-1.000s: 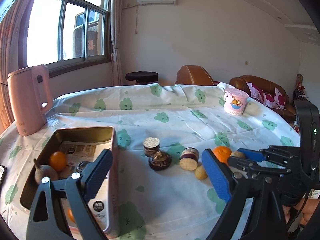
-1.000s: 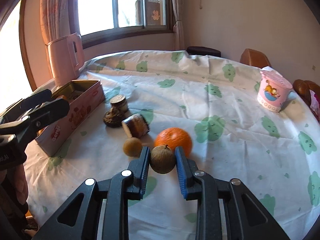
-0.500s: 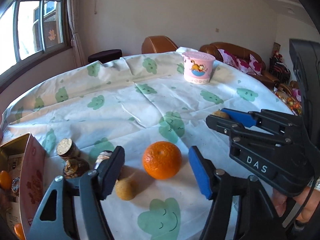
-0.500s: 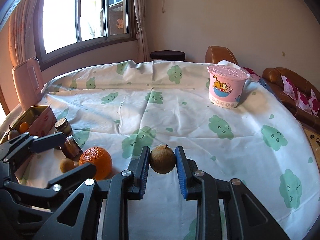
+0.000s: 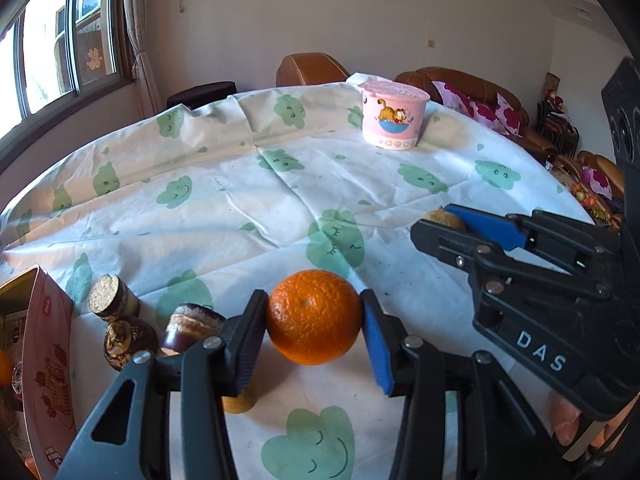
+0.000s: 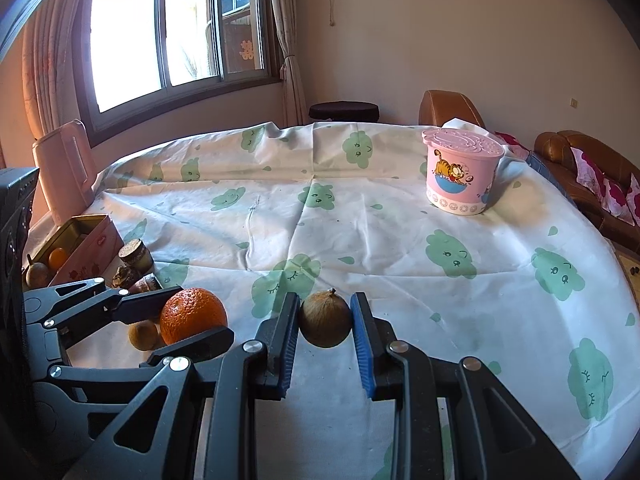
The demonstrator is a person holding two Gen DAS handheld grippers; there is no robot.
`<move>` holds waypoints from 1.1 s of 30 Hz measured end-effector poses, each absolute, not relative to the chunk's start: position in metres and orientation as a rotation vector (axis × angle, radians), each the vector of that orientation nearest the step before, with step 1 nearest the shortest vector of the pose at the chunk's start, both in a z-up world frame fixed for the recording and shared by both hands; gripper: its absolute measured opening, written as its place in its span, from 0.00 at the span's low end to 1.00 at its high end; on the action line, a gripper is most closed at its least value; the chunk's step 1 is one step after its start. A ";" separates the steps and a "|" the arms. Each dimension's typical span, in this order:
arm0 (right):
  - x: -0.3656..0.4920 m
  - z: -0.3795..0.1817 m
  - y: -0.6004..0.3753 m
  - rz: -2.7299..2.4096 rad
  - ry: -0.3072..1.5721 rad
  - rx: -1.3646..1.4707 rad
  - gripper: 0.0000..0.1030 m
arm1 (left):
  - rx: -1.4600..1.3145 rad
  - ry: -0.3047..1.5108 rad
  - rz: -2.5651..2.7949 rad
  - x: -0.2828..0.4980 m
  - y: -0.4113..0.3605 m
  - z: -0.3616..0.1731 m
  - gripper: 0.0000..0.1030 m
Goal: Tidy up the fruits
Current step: 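Close the right tool on a small brown round fruit while the left tool grasps an orange, then carry the brown fruit in the right tool and orange in the left tool over the tin box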
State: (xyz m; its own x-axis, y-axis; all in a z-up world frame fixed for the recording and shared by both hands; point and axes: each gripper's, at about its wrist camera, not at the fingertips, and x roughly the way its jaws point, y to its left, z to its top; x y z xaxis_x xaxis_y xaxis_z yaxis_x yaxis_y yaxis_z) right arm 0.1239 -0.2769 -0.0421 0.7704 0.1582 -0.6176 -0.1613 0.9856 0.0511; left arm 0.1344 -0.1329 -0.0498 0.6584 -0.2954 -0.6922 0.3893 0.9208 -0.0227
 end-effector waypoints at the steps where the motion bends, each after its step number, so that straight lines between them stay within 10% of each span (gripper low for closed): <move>1: 0.123 -0.042 -0.277 0.176 0.666 -0.005 0.27 | 0.125 0.747 -0.388 0.133 -0.132 -0.048 0.47; 33: 0.106 -0.030 -0.273 0.210 0.552 -0.021 0.27 | 0.064 0.559 -0.343 0.112 -0.113 -0.027 0.47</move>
